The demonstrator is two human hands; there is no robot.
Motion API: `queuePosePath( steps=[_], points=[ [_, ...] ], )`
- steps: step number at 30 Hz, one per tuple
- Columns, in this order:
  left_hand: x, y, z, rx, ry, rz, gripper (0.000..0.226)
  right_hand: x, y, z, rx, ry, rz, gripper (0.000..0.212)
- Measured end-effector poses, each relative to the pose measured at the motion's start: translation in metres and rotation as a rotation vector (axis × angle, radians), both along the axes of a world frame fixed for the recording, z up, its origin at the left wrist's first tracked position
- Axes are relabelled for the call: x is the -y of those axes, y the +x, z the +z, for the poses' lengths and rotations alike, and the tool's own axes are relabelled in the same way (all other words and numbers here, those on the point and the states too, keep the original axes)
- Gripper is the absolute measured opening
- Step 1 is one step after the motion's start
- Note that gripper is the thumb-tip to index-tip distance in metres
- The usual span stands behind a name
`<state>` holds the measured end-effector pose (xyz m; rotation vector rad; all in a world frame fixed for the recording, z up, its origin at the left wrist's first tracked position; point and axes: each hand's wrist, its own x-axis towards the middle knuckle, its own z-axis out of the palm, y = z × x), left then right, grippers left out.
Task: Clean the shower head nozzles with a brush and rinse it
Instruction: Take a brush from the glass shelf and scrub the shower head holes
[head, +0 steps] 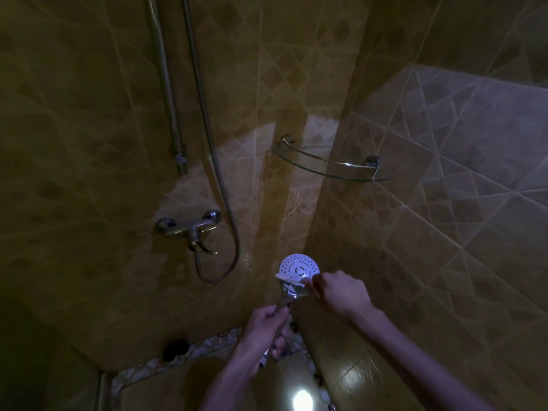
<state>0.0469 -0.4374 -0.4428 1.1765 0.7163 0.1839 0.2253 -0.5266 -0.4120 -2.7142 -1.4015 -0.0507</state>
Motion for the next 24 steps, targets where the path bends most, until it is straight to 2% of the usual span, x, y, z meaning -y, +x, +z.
queuePosePath(
  steps=[3, 5, 7, 10, 12, 18, 21, 24],
  points=[
    [-0.001, -0.004, 0.0, 0.008, -0.013, -0.002, 0.017, -0.005, 0.026, 0.021, -0.001, -0.002, -0.123, 0.06],
    [-0.001, -0.005, 0.001, 0.02, -0.019, -0.001, 0.017, -0.005, 0.039, 0.038, -0.132, 0.036, -0.186, 0.055],
    [-0.002, -0.003, 0.003, 0.023, -0.012, 0.004, 0.018, -0.001, 0.036, 0.037, -0.124, 0.039, -0.157, 0.057],
    [-0.004, -0.002, 0.002, 0.021, -0.022, 0.019, 0.018, 0.009, 0.011, 0.012, 0.035, -0.015, -0.003, 0.069],
    [-0.003, -0.001, 0.001, 0.021, -0.026, 0.02, 0.017, 0.011, 0.0, 0.003, 0.027, 0.011, 0.053, 0.07],
    [0.0, 0.005, 0.001, 0.027, -0.03, 0.001, 0.023, 0.002, 0.02, 0.026, -0.072, 0.127, -0.194, 0.058],
    [-0.003, 0.003, -0.003, 0.029, -0.038, 0.006, 0.021, 0.007, 0.003, 0.007, 0.034, 0.116, -0.084, 0.065],
    [-0.004, -0.001, -0.007, 0.034, -0.052, 0.01, 0.02, 0.019, -0.006, -0.006, 0.038, 0.115, -0.002, 0.07]
  ],
)
